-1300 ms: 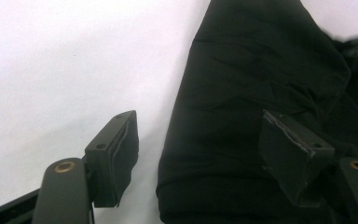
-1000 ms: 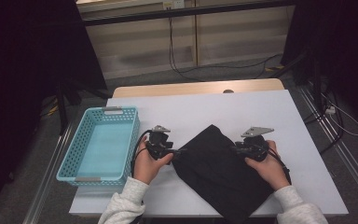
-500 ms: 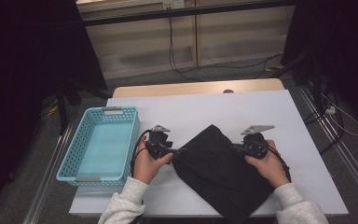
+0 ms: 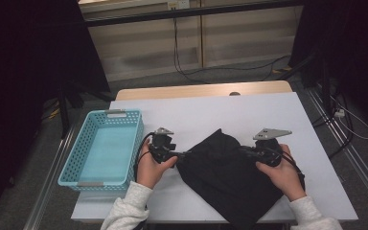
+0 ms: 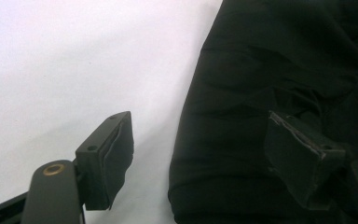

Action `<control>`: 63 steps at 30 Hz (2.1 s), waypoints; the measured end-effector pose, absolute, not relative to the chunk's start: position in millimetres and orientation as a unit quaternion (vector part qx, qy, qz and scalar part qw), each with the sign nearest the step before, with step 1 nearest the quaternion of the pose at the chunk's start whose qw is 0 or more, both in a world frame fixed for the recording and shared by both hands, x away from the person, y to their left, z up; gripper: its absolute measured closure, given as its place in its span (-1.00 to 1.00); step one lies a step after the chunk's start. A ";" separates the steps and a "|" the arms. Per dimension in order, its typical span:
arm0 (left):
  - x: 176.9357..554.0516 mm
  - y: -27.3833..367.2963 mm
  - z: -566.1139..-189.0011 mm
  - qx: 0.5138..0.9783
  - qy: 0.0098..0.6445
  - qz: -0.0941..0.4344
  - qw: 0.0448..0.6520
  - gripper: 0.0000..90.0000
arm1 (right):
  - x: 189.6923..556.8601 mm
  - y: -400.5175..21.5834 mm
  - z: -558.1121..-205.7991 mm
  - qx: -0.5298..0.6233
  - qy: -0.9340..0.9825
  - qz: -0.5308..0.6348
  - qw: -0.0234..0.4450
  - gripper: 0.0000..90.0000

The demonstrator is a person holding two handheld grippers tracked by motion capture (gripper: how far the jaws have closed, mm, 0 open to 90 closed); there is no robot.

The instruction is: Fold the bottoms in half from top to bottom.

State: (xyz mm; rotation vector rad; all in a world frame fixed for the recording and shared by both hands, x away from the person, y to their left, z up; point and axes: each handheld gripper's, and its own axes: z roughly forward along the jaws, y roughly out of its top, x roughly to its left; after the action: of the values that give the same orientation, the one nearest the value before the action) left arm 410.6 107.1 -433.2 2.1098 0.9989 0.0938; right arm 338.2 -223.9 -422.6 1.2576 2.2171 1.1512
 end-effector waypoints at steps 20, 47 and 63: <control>409.7 104.2 -433.2 0.832 0.387 0.054 0.393 -0.59 | 295.0 -251.2 -444.3 0.498 0.752 0.410 0.136 0.84; 403.0 95.4 -436.6 0.840 0.375 0.046 0.390 -0.59 | 252.4 -274.4 -456.4 0.513 0.765 0.362 0.144 0.59; 402.9 95.2 -436.6 0.840 0.376 0.045 0.389 -0.59 | 261.1 -271.0 -437.2 0.502 0.750 0.400 0.157 0.87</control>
State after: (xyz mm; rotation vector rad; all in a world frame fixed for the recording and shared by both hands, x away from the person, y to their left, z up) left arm 402.9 95.2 -436.6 2.1350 0.9547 0.1150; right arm 261.1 -271.0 -437.2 1.4378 2.1474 1.1454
